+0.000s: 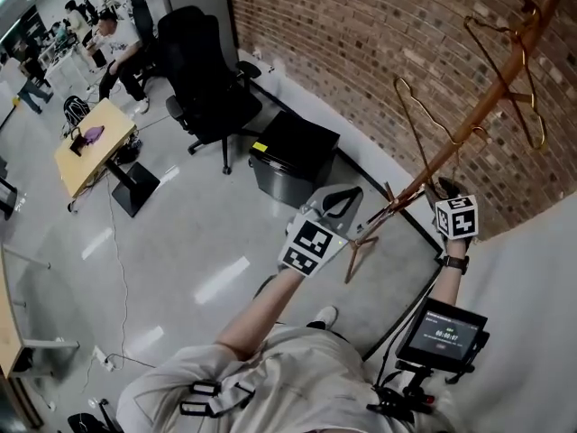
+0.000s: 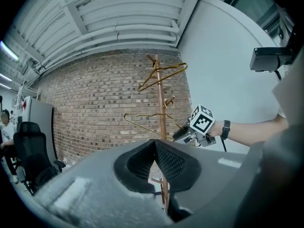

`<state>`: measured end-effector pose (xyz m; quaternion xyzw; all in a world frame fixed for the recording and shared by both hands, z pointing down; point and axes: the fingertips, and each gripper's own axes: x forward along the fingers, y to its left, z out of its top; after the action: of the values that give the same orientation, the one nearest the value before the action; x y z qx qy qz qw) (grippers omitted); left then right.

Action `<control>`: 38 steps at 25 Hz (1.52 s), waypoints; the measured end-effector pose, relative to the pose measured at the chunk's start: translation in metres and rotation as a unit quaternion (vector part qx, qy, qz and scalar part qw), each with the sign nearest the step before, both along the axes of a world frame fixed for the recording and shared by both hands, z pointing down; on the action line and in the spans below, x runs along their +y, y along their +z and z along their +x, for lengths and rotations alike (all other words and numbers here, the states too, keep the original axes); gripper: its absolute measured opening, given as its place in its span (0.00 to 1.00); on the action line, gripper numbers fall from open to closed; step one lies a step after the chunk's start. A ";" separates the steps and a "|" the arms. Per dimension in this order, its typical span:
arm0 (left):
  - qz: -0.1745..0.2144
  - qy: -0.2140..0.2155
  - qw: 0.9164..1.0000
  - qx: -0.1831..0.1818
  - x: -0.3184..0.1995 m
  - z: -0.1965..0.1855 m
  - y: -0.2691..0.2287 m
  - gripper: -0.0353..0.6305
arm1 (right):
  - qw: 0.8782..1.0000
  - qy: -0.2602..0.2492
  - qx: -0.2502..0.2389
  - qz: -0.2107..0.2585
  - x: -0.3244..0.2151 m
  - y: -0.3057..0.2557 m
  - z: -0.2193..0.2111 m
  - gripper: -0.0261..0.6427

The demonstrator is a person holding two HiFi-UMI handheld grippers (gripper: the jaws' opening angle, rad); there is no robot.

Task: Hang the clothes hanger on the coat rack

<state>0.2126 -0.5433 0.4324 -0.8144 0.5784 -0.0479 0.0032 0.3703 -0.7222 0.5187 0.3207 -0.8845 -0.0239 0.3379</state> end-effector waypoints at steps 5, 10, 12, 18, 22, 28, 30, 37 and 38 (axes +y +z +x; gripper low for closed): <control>0.003 0.003 0.999 0.040 0.022 -0.031 0.000 0.05 | 0.989 0.072 0.018 0.126 0.026 -0.030 0.025 0.52; 0.012 0.005 0.998 0.059 0.059 -0.060 0.002 0.05 | 0.956 0.133 0.032 0.261 0.086 -0.080 0.039 0.61; 0.007 0.010 0.998 0.065 0.080 -0.067 0.011 0.05 | 0.929 0.167 0.050 0.327 0.122 -0.093 0.050 0.63; -0.035 0.035 0.995 0.092 0.113 -0.072 0.049 0.05 | 0.902 0.209 0.027 0.377 0.240 -0.093 0.039 0.53; -0.036 0.032 0.995 0.091 0.146 -0.076 0.047 0.05 | 0.927 0.213 -0.099 0.293 0.303 -0.061 0.007 0.32; 0.006 -0.003 0.998 0.068 0.209 -0.074 0.025 0.05 | 0.949 0.126 -0.166 0.238 0.371 -0.040 -0.062 0.04; 0.021 -0.023 0.996 0.084 0.237 -0.070 0.017 0.05 | 0.952 0.088 -0.188 0.227 0.398 -0.048 -0.072 0.04; -0.025 -0.022 0.997 0.065 0.338 -0.018 0.055 0.05 | 0.964 0.138 -0.201 0.103 0.476 -0.004 -0.034 0.04; -0.027 -0.017 0.998 0.061 0.346 -0.010 0.057 0.05 | 0.964 0.144 -0.201 0.093 0.485 0.000 -0.031 0.04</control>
<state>0.2023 -0.1973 0.4898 -0.8055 0.5899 -0.0136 -0.0549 0.3394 -0.2372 0.5191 0.4733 -0.8724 0.0079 0.1214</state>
